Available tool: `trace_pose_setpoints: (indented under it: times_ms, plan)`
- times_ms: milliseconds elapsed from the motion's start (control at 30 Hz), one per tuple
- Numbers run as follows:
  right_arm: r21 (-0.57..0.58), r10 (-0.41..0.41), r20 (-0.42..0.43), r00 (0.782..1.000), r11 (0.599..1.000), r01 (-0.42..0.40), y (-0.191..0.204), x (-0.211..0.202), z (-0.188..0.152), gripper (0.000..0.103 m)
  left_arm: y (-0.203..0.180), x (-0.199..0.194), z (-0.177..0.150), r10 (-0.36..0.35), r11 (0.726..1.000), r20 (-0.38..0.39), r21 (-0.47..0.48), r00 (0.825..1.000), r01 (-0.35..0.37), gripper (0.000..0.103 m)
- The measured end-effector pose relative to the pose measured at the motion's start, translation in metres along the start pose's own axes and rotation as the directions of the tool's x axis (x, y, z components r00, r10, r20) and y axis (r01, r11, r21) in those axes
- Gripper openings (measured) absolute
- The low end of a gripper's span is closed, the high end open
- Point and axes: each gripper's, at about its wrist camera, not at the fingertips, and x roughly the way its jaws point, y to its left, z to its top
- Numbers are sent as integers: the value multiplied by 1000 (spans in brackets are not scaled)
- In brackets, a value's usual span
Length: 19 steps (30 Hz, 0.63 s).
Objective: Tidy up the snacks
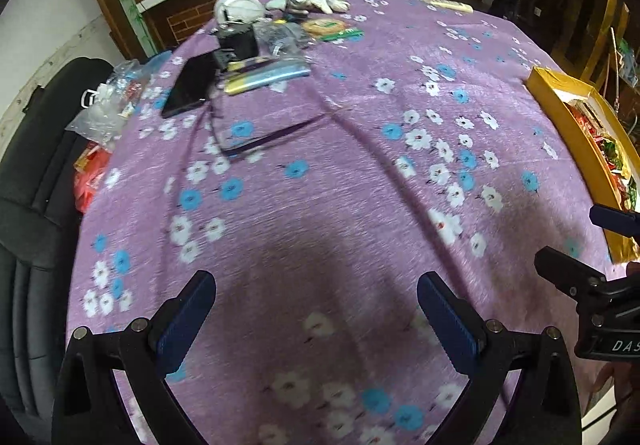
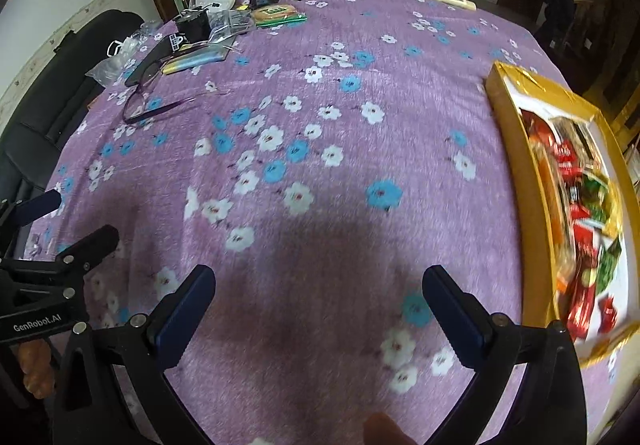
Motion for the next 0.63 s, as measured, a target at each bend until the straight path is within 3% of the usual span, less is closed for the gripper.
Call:
trace_pose_setpoints:
  times_ms: [367, 633]
  plan:
    - [23, -24, -23, 999, 999, 24, -30, 28, 17, 103, -20, 51, 16, -65, 997, -79, -48, 995, 61, 102]
    - [59, -12, -44, 999, 998, 15, -41, 43, 15, 103, -22, 58, 18, -39, 998, -34, -48, 999, 37, 101]
